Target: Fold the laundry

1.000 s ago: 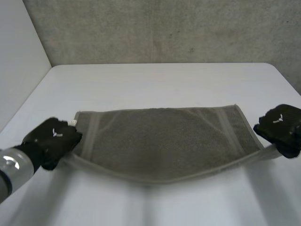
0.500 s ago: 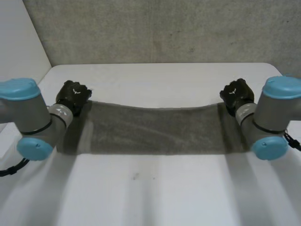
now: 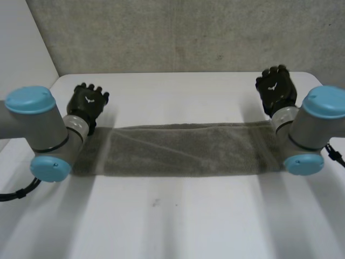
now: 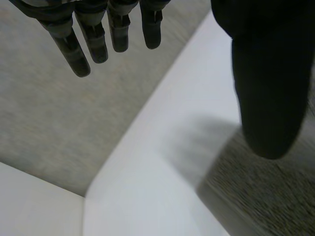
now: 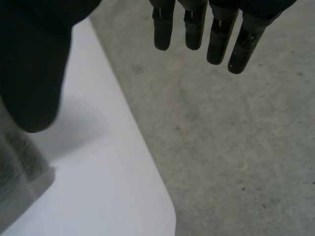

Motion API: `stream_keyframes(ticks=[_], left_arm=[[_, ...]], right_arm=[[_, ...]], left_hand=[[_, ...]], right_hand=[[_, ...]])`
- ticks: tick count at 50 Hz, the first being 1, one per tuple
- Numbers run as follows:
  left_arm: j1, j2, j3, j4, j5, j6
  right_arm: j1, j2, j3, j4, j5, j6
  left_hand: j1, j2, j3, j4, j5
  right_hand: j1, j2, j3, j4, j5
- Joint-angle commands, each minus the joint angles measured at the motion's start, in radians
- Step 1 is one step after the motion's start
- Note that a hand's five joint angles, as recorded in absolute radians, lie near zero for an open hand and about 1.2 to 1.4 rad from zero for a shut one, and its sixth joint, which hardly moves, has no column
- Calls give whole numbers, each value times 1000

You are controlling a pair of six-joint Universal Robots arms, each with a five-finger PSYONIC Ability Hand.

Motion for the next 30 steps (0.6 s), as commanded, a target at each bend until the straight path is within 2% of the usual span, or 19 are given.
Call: stream_keyframes(ticks=[1, 2, 3, 5, 6, 8, 13, 20, 24, 30], left_arm=[[-36, 287, -173, 11, -14, -154], [-42, 327, -204, 13, -12, -191], [-42, 327, -204, 13, -12, -192], [-45, 399, -268, 19, -12, -262], [-45, 399, -268, 19, -12, -262], [-47, 447, -328, 37, -12, -331], [-47, 477, -411, 83, -14, -424], [-45, 482, -466, 112, -15, -474], [-35, 481, -483, 115, -15, -475], [-32, 477, -491, 119, -15, -475]], right_arm=[[-3, -287, 139, 187, -64, 196], [-7, -318, 149, 259, -84, 229], [-7, -318, 149, 259, -84, 230], [-35, -347, 158, 404, -120, 301], [-35, -347, 158, 405, -121, 302], [-81, -358, 170, 542, -145, 360], [-133, -375, 224, 675, -202, 378], [-224, -378, 333, 655, -275, 366], [-270, -377, 414, 545, -337, 351], [-277, -312, 457, 366, -345, 349]], left_hand=[[-31, -24, -27, -24, -37], [-31, -24, -27, -24, -37], [-31, -24, -27, -24, -37], [-31, -24, -27, -24, -37], [-31, -24, -27, -24, -37], [-31, -24, -27, -24, -37], [-29, -21, -24, -21, -34], [-31, -24, -27, -24, -37], [-31, -24, -27, -24, -37], [-34, -27, -30, -27, -40]], right_hand=[[-39, -54, -37, -60, -60], [-39, -54, -37, -60, -60], [-39, -54, -37, -60, -60], [-39, -54, -37, -60, -60], [-39, -54, -37, -60, -60], [-39, -54, -37, -60, -60], [-39, -54, -37, -60, -60], [215, 200, 217, 194, 194], [344, 329, 346, 323, 323], [491, 475, 493, 469, 469]])
